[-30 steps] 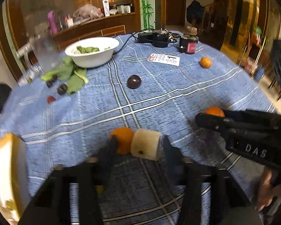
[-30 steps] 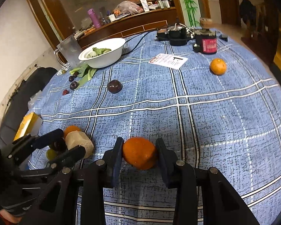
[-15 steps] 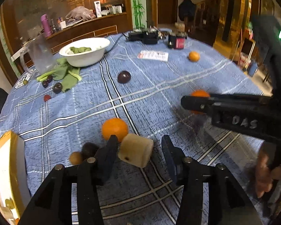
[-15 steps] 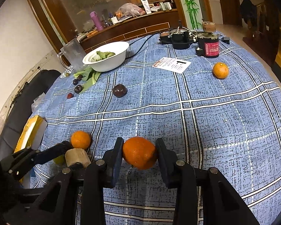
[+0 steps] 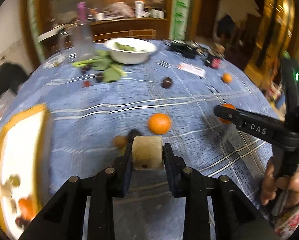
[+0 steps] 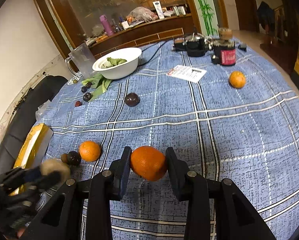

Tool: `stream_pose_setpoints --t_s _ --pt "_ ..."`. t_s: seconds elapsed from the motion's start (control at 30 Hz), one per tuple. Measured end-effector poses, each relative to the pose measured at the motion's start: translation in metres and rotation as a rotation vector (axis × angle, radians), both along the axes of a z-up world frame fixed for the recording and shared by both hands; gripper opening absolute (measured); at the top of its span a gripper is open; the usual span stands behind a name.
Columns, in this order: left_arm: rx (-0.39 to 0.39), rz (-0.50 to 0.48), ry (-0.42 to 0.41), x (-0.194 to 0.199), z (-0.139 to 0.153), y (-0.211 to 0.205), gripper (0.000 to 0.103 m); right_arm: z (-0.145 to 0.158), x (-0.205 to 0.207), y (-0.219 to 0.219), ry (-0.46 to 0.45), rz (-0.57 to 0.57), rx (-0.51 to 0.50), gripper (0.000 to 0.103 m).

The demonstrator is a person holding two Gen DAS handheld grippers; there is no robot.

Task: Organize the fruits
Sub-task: 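Grasp the white bread cylinder with the left tool while the right tool grasps an orange, then carry the bread cylinder and orange into the white tray and open both tools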

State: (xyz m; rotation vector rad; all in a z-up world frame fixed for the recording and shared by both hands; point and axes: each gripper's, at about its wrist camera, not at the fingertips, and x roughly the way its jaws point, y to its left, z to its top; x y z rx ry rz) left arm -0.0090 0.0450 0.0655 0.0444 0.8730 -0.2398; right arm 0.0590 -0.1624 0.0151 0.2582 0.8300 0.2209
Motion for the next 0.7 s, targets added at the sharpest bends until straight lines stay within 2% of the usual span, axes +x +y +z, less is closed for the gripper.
stream_pose_setpoints --t_s 0.13,0.3,0.43,0.6,0.7 --pt "-0.045 0.118 -0.011 -0.019 0.018 0.046 0.028 0.004 -0.004 0.004 -0.031 -0.006 -0.023 0.037" --pt "-0.037 0.264 -0.050 -0.039 0.036 0.108 0.028 0.008 -0.009 0.005 -0.057 -0.017 -0.025 0.037" --pt "-0.028 0.361 -0.058 -0.054 0.039 0.154 0.028 0.014 -0.013 0.013 -0.050 -0.023 -0.002 0.037" --pt "0.014 0.476 -0.055 -0.062 0.027 0.200 0.029 0.033 -0.023 0.060 -0.038 0.069 0.041 0.037" --pt "-0.006 0.511 -0.026 -0.064 0.014 0.221 0.029 0.049 -0.030 0.106 -0.042 0.162 0.053 0.038"
